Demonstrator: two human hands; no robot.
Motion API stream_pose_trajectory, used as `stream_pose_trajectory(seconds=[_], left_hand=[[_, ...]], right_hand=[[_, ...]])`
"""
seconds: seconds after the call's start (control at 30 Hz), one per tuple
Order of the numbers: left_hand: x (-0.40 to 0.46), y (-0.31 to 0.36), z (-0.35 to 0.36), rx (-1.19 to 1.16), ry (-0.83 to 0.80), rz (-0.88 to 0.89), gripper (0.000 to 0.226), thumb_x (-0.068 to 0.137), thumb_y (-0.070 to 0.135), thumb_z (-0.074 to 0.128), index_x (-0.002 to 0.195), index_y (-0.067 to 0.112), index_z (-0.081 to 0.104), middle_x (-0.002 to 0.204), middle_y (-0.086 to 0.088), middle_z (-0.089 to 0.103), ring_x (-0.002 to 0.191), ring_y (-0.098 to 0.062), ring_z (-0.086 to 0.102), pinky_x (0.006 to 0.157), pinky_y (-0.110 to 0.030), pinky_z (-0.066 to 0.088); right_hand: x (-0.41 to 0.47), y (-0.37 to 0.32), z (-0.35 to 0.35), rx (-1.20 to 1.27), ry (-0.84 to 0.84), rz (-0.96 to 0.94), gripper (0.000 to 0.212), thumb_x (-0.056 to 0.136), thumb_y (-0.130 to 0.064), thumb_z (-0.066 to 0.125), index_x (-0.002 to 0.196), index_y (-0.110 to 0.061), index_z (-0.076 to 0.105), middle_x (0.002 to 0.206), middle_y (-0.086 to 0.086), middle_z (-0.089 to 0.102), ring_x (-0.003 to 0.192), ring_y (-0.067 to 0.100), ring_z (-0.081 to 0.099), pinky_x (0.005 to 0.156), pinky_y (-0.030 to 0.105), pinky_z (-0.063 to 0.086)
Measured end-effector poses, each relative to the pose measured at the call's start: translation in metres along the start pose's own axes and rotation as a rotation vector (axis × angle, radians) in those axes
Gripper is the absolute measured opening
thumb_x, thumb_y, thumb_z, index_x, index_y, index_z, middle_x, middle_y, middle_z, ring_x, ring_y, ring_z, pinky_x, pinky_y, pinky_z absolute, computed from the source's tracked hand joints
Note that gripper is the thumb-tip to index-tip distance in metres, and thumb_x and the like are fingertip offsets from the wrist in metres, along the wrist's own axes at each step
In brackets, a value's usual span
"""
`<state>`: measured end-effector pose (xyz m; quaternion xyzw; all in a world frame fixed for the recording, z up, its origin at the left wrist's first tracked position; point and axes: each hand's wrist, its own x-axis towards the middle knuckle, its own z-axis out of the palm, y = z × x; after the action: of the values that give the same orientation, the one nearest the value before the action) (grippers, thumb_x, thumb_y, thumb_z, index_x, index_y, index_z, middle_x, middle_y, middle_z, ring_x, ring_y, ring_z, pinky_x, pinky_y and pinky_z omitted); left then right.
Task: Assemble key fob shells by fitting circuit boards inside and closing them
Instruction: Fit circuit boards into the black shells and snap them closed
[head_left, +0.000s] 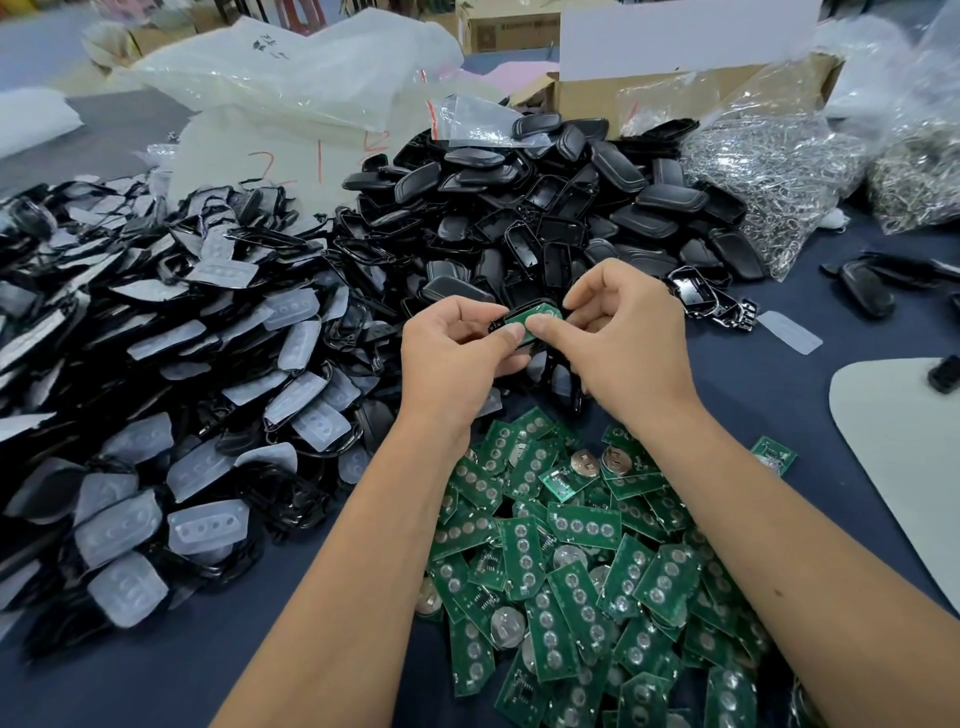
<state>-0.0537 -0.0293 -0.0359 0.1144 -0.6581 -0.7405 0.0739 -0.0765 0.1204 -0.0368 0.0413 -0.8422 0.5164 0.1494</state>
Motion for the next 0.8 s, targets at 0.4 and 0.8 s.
stream_pose_trajectory(seconds=[0.4, 0.8], left_hand=[[0.008, 0.000, -0.007, 0.117, -0.028, 0.059, 0.013, 0.089, -0.012, 0.070, 0.092, 0.001, 0.068, 0.084, -0.016, 0.074, 0.068, -0.017, 0.072, 0.067, -0.026, 0.060], [0.011, 0.016, -0.010, -0.184, 0.366, 0.191, 0.010, 0.098, 0.005, 0.066, 0.092, 0.012, 0.062, 0.085, -0.012, 0.062, 0.074, -0.025, 0.064, 0.077, -0.043, 0.061]], right_hand=[[0.002, 0.005, -0.003, 0.205, -0.187, 0.077, 0.009, 0.086, -0.011, 0.085, 0.091, -0.013, 0.077, 0.083, 0.008, 0.076, 0.064, 0.025, 0.076, 0.050, 0.036, 0.058], [0.028, -0.043, 0.037, 0.430, -0.260, 0.053, 0.011, 0.092, -0.007, 0.079, 0.090, -0.002, 0.069, 0.068, 0.010, 0.072, 0.055, 0.018, 0.069, 0.054, 0.026, 0.056]])
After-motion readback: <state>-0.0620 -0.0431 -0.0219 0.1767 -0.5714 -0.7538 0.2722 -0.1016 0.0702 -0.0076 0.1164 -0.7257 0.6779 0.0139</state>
